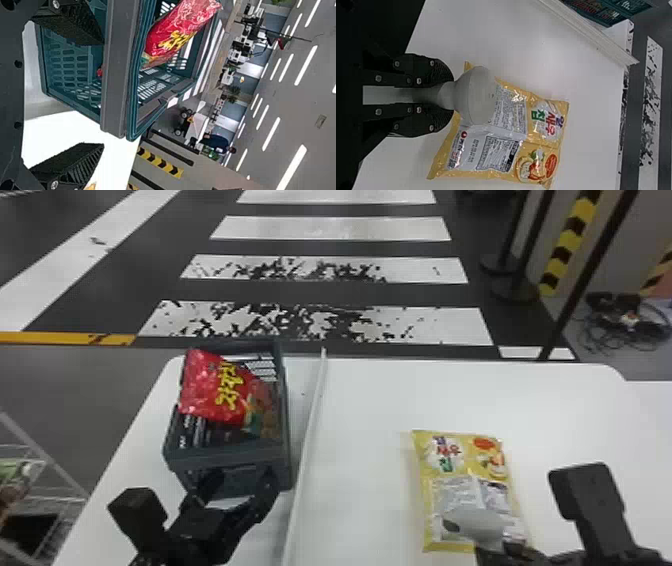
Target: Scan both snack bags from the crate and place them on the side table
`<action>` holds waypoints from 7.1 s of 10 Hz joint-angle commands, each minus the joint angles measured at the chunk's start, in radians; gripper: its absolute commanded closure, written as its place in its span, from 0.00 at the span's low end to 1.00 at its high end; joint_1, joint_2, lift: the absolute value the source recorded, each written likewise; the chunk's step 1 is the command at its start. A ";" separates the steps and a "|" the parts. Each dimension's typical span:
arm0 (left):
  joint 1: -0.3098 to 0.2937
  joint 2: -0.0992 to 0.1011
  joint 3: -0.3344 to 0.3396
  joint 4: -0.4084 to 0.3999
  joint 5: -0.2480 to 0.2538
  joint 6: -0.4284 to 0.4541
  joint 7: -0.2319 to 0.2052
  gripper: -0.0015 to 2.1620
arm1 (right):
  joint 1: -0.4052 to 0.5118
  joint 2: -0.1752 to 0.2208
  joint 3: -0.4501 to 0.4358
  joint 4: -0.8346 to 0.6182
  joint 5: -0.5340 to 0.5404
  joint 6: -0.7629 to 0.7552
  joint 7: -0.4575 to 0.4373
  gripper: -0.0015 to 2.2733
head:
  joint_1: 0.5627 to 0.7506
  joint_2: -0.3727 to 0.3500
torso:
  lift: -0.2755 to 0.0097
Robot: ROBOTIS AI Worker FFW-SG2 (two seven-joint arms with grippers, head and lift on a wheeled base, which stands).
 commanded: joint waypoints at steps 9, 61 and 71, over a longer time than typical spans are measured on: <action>-0.005 0.002 0.002 0.009 0.000 0.002 0.002 0.04 | -0.171 -0.077 -0.304 0.286 -0.018 0.002 -0.061 0.99 | 0.70 0.23 | 0.63; -0.020 0.003 0.011 0.058 0.008 -0.001 0.000 0.04 | -0.328 -0.059 -0.313 0.670 -0.376 -0.049 0.058 0.27 | 0.70 0.42 | 0.63; -0.015 0.006 0.012 0.052 0.011 -0.001 0.002 0.04 | -0.395 -0.063 -0.534 0.639 -0.479 -0.025 0.110 1.00 | 0.70 0.36 | 0.63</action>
